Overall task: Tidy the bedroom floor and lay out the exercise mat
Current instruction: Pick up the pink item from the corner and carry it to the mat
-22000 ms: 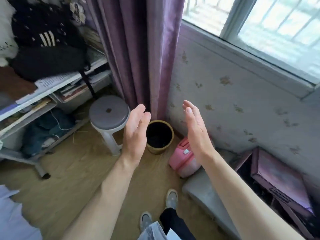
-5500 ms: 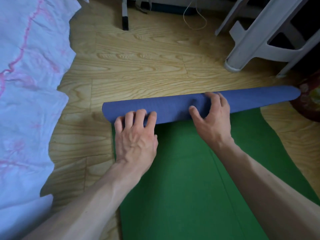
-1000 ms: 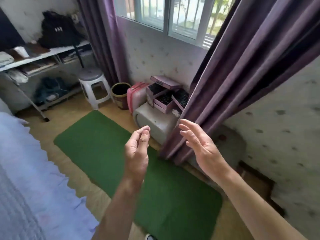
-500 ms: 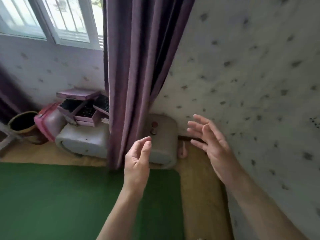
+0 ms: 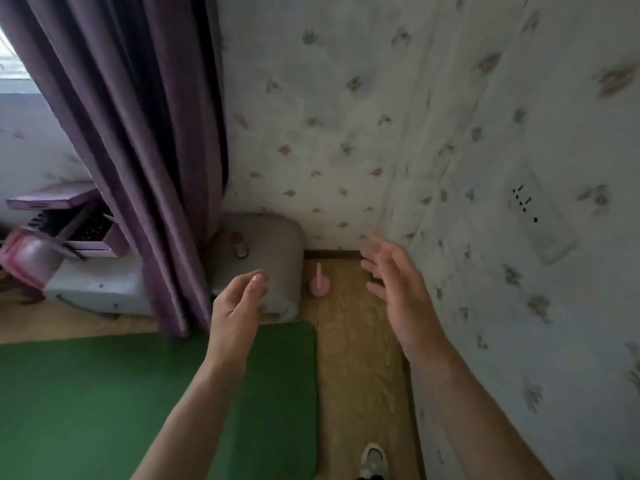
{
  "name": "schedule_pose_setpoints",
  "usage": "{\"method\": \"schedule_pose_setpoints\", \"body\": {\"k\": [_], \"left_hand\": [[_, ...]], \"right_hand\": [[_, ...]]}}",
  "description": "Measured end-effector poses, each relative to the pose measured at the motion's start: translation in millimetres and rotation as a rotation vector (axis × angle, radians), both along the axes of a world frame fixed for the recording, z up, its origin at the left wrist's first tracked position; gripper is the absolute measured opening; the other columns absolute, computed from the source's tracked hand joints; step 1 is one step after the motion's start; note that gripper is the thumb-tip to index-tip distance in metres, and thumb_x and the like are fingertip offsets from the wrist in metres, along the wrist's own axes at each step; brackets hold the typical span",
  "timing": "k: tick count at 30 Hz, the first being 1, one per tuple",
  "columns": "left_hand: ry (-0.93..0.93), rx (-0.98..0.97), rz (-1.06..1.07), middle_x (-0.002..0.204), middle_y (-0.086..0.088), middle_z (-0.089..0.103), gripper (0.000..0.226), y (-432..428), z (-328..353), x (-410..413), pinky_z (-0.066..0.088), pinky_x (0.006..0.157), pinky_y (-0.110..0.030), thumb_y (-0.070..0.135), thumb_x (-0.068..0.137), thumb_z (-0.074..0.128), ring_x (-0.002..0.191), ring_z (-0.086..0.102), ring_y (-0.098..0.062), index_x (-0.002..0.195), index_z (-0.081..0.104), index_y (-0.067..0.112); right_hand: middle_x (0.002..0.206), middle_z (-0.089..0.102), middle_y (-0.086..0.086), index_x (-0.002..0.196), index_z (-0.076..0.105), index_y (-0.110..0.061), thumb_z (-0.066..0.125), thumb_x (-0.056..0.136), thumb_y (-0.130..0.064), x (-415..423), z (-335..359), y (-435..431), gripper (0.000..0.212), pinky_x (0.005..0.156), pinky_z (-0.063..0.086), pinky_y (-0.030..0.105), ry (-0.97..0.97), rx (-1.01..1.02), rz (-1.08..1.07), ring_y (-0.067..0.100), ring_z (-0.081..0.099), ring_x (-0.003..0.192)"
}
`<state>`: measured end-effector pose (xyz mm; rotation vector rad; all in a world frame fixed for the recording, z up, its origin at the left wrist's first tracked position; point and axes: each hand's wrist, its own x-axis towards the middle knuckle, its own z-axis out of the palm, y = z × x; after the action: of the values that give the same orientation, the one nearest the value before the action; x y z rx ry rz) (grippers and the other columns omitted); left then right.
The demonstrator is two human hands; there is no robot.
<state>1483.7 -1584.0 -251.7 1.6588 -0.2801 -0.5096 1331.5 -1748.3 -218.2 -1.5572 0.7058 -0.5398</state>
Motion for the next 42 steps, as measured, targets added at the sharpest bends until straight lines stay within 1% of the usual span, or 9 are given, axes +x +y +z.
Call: {"method": "schedule_pose_setpoints", "body": {"k": [8, 14, 21, 25, 29, 33, 38, 40, 42], "left_hand": [[-0.033, 0.068, 0.029, 0.112, -0.004, 0.075, 0.020, -50.8, -21.2, -16.8, 0.053, 0.100, -0.043, 0.019, 0.102, 0.055, 0.111, 0.068, -0.020, 0.110, 0.073, 0.016], [-0.146, 0.122, -0.042, 0.110, 0.007, 0.074, 0.024, -98.5, -46.4, 15.6, 0.048, 0.084, -0.009, 0.028, 0.098, 0.060, 0.103, 0.067, 0.002, 0.113, 0.072, 0.014], [-0.086, 0.074, -0.101, 0.108, 0.010, 0.069, 0.021, -202.8, -113.1, 114.5, 0.044, 0.076, -0.002, 0.017, 0.101, 0.057, 0.090, 0.061, 0.018, 0.119, 0.067, 0.012], [0.003, 0.095, -0.072, 0.101, 0.017, 0.070, 0.029, -239.0, -163.7, 167.4, 0.044, 0.076, -0.004, 0.034, 0.093, 0.056, 0.089, 0.062, 0.012, 0.115, 0.069, 0.019], [0.080, 0.158, -0.054, 0.094, 0.032, 0.071, 0.021, -260.8, -220.2, 203.3, 0.046, 0.075, -0.005, 0.042, 0.090, 0.056, 0.089, 0.063, 0.014, 0.105, 0.068, 0.034], [0.156, 0.250, -0.008, 0.095, 0.028, 0.072, 0.010, -279.9, -282.5, 221.5, 0.050, 0.075, -0.013, 0.037, 0.097, 0.059, 0.090, 0.066, 0.009, 0.102, 0.067, 0.040], [0.238, 0.394, 0.010, 0.102, 0.023, 0.069, 0.010, -308.5, -384.6, 234.2, 0.040, 0.065, 0.004, 0.030, 0.098, 0.060, 0.084, 0.059, 0.023, 0.105, 0.064, 0.038], [0.246, 0.456, 0.011, 0.105, 0.020, 0.069, 0.014, -319.7, -431.8, 238.8, 0.040, 0.064, 0.003, 0.030, 0.098, 0.060, 0.085, 0.061, 0.019, 0.111, 0.065, 0.034], [0.251, 0.485, 0.015, 0.109, 0.010, 0.071, 0.019, -330.4, -483.6, 242.4, 0.040, 0.066, 0.004, 0.026, 0.098, 0.061, 0.092, 0.063, 0.008, 0.116, 0.066, 0.026]], "right_hand": [[0.145, 0.055, -0.014, 0.146, 0.046, -0.037, 0.038, 0.081, -0.085, -1.5, -19.7, -76.3, 0.082, 0.117, 0.041, 0.040, 0.044, 0.041, 0.010, -0.002, 0.050, 0.133], [0.136, 0.063, -0.011, 0.138, 0.053, -0.035, 0.040, 0.080, -0.079, 43.7, -55.7, -112.9, 0.074, 0.113, 0.045, 0.044, 0.088, 0.113, -0.041, 0.003, 0.058, 0.126], [0.138, 0.061, -0.009, 0.140, 0.054, -0.029, 0.041, 0.083, -0.071, 153.7, -111.8, -180.5, 0.071, 0.115, 0.043, 0.045, 0.175, 0.098, -0.086, 0.006, 0.056, 0.130], [0.134, 0.062, -0.016, 0.137, 0.053, -0.038, 0.041, 0.083, -0.071, 220.5, -163.5, -214.8, 0.065, 0.113, 0.044, 0.038, 0.227, 0.134, -0.059, -0.002, 0.056, 0.126], [0.111, 0.064, -0.037, 0.141, 0.050, -0.031, 0.044, 0.091, -0.058, 265.6, -222.5, -240.2, 0.057, 0.096, 0.047, 0.017, 0.264, 0.119, -0.007, -0.019, 0.057, 0.110], [0.107, 0.062, -0.043, 0.131, 0.052, -0.042, 0.046, 0.093, -0.053, 295.5, -286.8, -263.0, 0.040, 0.093, 0.045, 0.018, 0.322, 0.151, 0.043, -0.018, 0.057, 0.109], [0.109, 0.063, -0.026, 0.125, 0.055, -0.031, 0.053, 0.101, -0.036, 323.0, -397.1, -296.7, 0.025, 0.069, 0.046, 0.007, 0.475, 0.184, 0.049, -0.016, 0.061, 0.091], [0.111, 0.063, -0.016, 0.119, 0.054, -0.035, 0.056, 0.100, -0.036, 334.1, -447.6, -311.7, 0.020, 0.072, 0.045, 0.017, 0.546, 0.205, 0.062, -0.005, 0.060, 0.094], [0.109, 0.062, -0.015, 0.121, 0.055, -0.034, 0.058, 0.098, -0.038, 347.3, -500.8, -326.2, 0.024, 0.067, 0.043, 0.013, 0.602, 0.209, 0.073, 0.002, 0.060, 0.094]]}}
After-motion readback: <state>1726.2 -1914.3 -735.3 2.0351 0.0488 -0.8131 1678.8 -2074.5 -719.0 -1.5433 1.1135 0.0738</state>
